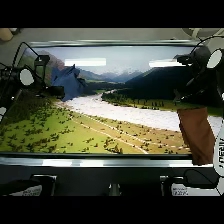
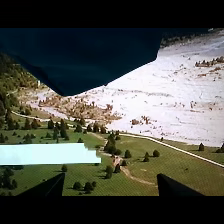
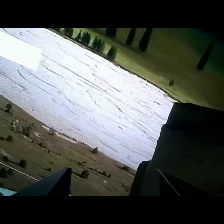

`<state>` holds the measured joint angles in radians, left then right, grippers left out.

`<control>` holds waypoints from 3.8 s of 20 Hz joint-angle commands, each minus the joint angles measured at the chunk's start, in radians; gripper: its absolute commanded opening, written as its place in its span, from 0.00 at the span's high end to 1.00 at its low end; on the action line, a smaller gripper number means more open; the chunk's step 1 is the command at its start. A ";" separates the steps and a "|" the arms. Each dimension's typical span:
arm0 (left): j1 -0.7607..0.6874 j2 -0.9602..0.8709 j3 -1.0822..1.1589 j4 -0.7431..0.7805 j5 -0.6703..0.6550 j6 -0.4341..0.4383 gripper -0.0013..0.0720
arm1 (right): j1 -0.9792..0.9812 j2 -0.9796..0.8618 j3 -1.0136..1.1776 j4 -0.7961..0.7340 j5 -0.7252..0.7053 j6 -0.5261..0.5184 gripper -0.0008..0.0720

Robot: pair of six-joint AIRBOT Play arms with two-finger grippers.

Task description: Fold the shirts.

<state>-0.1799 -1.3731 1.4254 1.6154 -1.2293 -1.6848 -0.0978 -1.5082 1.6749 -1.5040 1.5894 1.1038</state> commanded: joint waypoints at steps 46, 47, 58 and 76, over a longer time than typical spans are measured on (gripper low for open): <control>-0.059 0.097 0.592 -0.277 0.268 0.152 0.95 | 0.001 0.329 0.175 0.039 -0.296 -0.130 0.27; -0.116 0.163 0.571 -0.277 0.312 0.153 0.95 | 0.001 0.373 0.175 0.039 -0.283 -0.130 0.27; -0.372 0.167 0.249 -0.278 0.277 0.092 0.95 | 0.001 0.546 0.172 0.025 -0.002 -0.118 0.35; -0.345 -0.024 -0.337 -0.393 0.304 -0.040 0.95 | 0.032 0.200 -0.807 0.655 -0.298 -0.233 0.22</control>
<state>-0.5419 -1.3956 1.0916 1.2266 -0.8936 -1.7477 -0.0872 -1.2896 1.0374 -1.0042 1.3640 0.9352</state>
